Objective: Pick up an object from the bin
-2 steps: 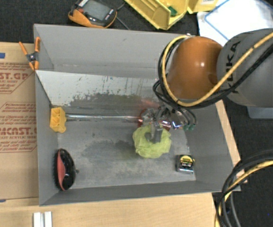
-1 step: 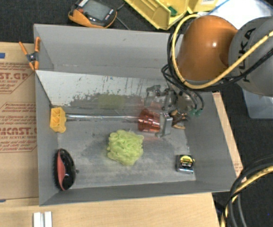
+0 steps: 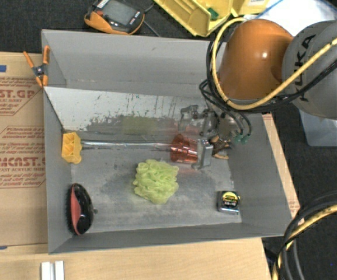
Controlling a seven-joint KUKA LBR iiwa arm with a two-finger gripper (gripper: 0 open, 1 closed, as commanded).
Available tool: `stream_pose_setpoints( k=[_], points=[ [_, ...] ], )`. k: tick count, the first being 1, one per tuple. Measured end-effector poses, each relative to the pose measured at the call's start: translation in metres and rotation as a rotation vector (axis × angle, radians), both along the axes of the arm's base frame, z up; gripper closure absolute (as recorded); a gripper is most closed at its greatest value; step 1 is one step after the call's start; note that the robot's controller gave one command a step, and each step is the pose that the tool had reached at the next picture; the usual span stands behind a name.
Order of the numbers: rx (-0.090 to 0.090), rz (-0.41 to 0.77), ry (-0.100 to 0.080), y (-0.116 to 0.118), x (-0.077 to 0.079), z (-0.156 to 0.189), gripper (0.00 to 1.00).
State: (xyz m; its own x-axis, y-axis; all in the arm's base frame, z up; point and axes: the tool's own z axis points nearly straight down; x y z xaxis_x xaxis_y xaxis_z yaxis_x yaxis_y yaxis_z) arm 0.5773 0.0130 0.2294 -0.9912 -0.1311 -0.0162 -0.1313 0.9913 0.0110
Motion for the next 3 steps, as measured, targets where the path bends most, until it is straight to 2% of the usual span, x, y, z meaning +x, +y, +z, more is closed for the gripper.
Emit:
stream_pose_setpoints(
  k=[1, 2, 3],
  points=[
    [0.000, 0.020, -0.002, 0.003, -0.041, 0.006, 0.00],
    [-0.001, 0.120, -0.008, 0.017, 0.007, -0.074, 0.00],
    [-0.005, 0.235, -0.016, 0.018, -0.007, -0.058, 0.00]
  ],
)
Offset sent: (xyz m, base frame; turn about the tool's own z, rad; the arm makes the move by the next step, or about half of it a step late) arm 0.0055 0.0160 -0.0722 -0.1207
